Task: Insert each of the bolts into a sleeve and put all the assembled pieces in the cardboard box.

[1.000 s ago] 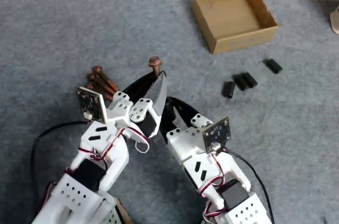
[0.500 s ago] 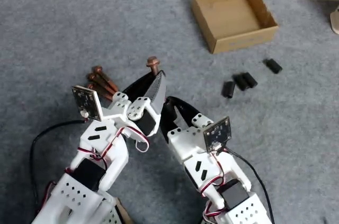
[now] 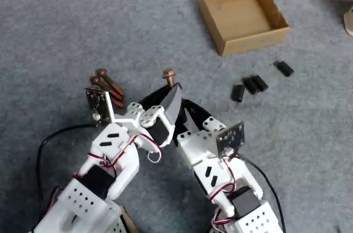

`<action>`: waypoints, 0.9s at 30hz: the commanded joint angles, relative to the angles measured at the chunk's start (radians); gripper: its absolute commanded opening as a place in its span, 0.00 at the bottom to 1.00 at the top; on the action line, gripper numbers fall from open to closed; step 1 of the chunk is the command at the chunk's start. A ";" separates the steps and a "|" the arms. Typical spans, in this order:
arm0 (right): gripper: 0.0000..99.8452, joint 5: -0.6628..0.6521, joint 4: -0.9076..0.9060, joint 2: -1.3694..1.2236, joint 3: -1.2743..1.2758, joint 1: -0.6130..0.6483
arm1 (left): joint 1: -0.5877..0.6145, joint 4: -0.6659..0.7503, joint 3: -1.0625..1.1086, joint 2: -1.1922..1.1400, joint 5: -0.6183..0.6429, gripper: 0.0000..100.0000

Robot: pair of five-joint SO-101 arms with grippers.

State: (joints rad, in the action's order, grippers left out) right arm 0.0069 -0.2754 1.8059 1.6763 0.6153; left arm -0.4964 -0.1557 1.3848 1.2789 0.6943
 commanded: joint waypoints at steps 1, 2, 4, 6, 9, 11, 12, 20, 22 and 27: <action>0.00 -0.002 0.013 0.016 0.122 -0.031 | -0.005 -0.005 -0.022 -0.001 0.002 0.01; 0.00 -0.002 0.013 0.016 0.122 -0.039 | -0.008 -0.006 -0.019 0.001 0.000 0.01; 0.00 -0.002 0.013 0.016 0.122 -0.056 | -0.033 -0.006 -0.002 0.007 -0.020 0.01; 0.00 0.000 0.013 0.016 0.120 -0.077 | -0.058 -0.006 0.007 0.007 -0.114 0.01; 0.00 0.000 0.013 0.016 0.122 -0.085 | -0.128 -0.003 0.033 0.007 -0.216 0.01; 0.00 0.000 0.008 0.016 0.124 -0.085 | -0.143 -0.003 0.036 0.007 -0.250 0.03; 0.00 0.000 0.008 0.016 0.124 -0.087 | -0.145 -0.005 0.038 0.007 -0.259 0.06; 0.00 -0.002 -0.027 0.016 0.124 -0.088 | -0.142 -0.074 0.030 0.007 -0.204 0.42; 0.00 -0.002 -0.028 0.016 0.124 -0.107 | -0.139 -0.130 0.002 0.007 -0.173 0.47; 0.00 -0.002 -0.028 0.016 0.124 -0.209 | 0.005 -0.235 -0.047 0.007 -0.143 0.53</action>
State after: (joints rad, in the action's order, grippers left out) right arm 0.0054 -0.3076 1.8059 1.6763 0.4757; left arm -0.5593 -0.3368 1.3863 1.2896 0.5439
